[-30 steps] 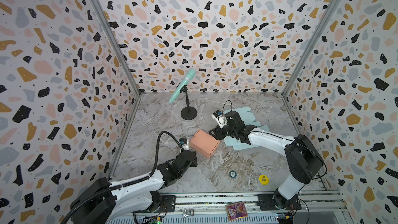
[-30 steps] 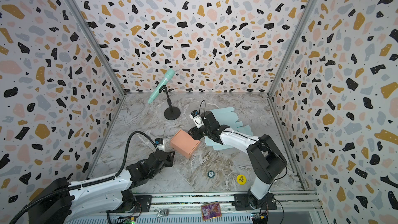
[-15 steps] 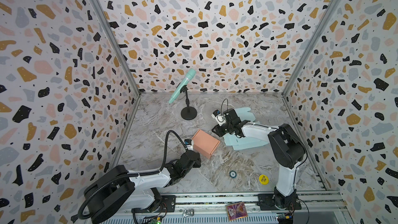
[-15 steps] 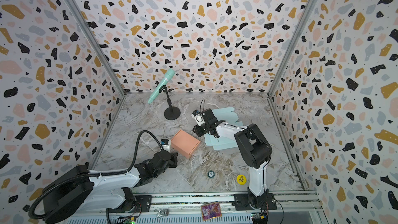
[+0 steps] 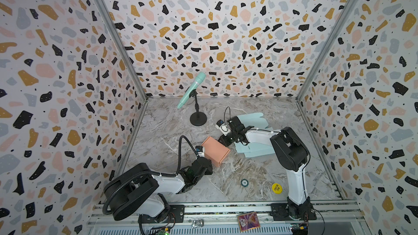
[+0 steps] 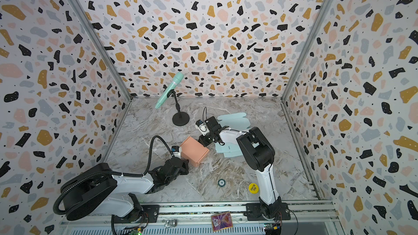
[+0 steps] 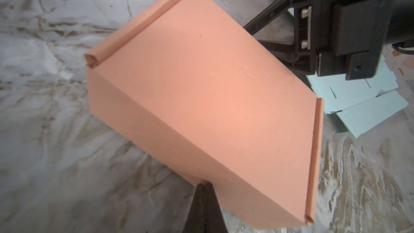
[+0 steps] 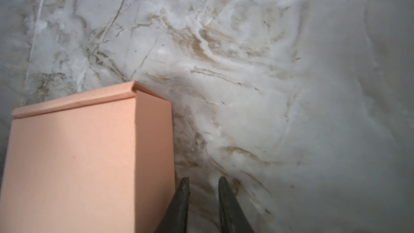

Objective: Assemble paper box
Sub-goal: Fold and tuck the lid into the gap.

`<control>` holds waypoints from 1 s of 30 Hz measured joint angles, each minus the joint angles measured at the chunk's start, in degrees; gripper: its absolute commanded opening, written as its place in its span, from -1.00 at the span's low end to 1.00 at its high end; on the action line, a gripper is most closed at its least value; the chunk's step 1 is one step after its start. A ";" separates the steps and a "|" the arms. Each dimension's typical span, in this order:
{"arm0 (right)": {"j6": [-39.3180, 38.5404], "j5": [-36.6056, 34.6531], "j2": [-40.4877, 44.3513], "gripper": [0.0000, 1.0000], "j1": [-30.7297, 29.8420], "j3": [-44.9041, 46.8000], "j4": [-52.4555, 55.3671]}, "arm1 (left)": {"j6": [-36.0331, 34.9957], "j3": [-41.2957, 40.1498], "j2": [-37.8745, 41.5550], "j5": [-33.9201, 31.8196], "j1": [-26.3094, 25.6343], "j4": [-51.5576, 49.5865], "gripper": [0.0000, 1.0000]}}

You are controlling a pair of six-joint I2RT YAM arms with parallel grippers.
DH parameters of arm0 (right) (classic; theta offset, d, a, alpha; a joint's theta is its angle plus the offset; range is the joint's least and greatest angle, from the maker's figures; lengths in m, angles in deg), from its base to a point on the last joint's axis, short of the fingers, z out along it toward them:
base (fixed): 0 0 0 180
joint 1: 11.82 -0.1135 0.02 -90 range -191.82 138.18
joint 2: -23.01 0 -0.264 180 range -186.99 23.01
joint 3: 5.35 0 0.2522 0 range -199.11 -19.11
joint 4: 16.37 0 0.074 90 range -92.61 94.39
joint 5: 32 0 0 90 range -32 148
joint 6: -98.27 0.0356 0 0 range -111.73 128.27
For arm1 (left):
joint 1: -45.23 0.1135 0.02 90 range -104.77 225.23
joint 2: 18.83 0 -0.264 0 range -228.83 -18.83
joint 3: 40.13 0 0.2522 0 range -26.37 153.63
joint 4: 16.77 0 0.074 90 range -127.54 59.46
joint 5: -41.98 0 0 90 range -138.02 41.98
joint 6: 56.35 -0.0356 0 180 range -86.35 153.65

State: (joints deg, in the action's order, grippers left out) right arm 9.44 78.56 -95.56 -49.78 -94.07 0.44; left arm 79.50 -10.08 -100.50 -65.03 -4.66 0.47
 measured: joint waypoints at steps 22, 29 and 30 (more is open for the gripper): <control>-6.60 0.33 -2.64 -0.44 -0.66 -4.72 4.11 | 0.09 0.57 -3.80 -0.17 0.37 3.63 -0.77; -2.67 -2.69 0.28 -0.23 -0.42 -1.20 3.39 | 0.92 -0.74 -0.79 0.50 0.37 1.55 -0.63; -1.97 -3.08 1.03 -0.19 -0.42 -0.37 3.39 | 1.25 -1.09 0.07 0.59 0.37 1.18 -0.59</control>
State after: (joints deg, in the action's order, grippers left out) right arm 7.47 75.48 -94.53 -50.19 -94.44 3.83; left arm 80.74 -11.17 -100.44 -64.44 -4.29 1.65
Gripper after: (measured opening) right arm 0.380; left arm 0.179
